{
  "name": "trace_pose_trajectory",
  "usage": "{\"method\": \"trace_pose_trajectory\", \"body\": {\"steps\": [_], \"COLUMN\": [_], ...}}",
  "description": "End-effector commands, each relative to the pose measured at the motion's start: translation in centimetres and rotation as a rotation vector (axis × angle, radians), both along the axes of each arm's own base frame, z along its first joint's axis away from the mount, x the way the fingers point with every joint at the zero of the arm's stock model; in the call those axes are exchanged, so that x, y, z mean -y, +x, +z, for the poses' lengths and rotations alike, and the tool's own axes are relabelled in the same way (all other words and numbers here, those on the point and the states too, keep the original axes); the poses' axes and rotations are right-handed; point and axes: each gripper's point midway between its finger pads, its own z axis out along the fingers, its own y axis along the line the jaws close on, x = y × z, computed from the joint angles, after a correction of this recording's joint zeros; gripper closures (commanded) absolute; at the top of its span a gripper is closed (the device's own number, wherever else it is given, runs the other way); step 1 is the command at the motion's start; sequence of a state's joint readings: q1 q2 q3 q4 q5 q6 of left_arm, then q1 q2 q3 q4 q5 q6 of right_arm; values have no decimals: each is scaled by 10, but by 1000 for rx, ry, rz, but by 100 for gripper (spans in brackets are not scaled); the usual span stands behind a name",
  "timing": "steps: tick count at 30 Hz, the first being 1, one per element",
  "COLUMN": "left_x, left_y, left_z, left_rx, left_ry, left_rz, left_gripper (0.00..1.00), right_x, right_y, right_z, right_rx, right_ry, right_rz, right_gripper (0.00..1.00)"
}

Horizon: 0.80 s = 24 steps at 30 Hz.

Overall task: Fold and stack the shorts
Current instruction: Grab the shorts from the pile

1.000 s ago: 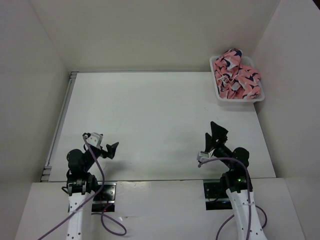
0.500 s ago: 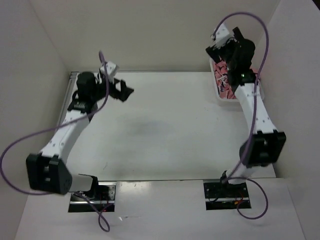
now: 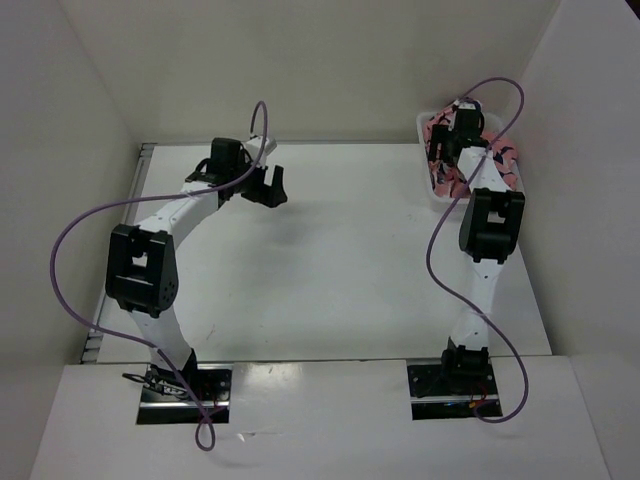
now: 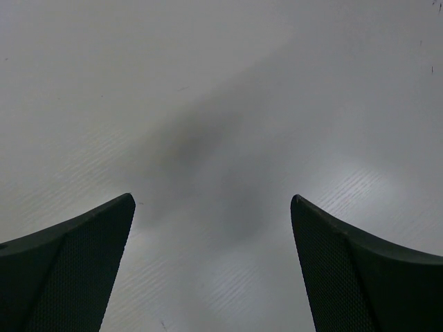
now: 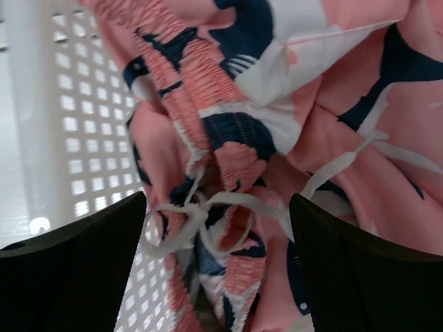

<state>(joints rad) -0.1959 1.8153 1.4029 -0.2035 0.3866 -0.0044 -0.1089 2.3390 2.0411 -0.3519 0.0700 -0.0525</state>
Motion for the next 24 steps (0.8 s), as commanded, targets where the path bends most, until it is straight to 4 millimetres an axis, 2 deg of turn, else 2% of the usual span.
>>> {"method": "trace_pose_trajectory", "body": {"steps": [1, 4, 5, 7, 8, 9, 10, 12, 13, 15, 16, 19, 20, 21, 22, 23, 24], "left_x": [8, 13, 13, 20, 18, 18, 21, 25, 24, 28, 28, 27, 26, 24, 22, 22, 20], "left_y": [5, -2, -4, -7, -8, -8, -9, -13, -13, -15, -18, -16, -17, -17, -17, -19, -17], "left_z": [21, 9, 8, 7, 3, 3, 7, 3, 7, 14, 15, 23, 34, 35, 48, 49, 57], "left_rx": [61, 34, 25, 26, 19, 19, 30, 20, 31, 45, 46, 72, 95, 104, 137, 139, 166], "left_ry": [4, 27, 29, 35, 44, 44, 48, 51, 55, 51, 50, 50, 43, 47, 44, 43, 44], "left_rz": [-6, -7, -7, -19, -11, -11, -13, -24, -15, -25, -25, -16, -15, -7, 3, 4, 17], "left_gripper": [0, 0, 0, 0, 0, 0, 0, 0, 0, 0, 0, 0, 0, 0, 0, 0, 0], "right_x": [11, 10, 10, 12, 14, 14, 14, 16, 22, 31, 35, 46, 46, 47, 47, 45, 45], "right_y": [17, 17, 17, 16, 16, 16, 14, 13, 12, 14, 16, 20, 18, 16, 14, 3, -4], "right_z": [23, -6, -6, -21, -21, -21, -32, -32, -32, -15, 5, 68, 110, 140, 168, 215, 245], "right_rx": [82, 35, 33, 6, 6, 6, -16, -18, -18, 11, 49, 161, 237, 290, 345, 425, 484], "right_ry": [47, 49, 41, 27, 22, 22, 14, 1, 1, -37, -61, -119, -125, -133, -137, -134, -141], "right_rz": [-49, -37, -30, -32, -39, -39, -32, -35, -44, -74, -83, -126, -130, -140, -143, -150, -162], "right_gripper": [12, 17, 20, 31, 36, 45, 49, 64, 79, 94, 100, 100, 100, 100, 100, 100, 100]}}
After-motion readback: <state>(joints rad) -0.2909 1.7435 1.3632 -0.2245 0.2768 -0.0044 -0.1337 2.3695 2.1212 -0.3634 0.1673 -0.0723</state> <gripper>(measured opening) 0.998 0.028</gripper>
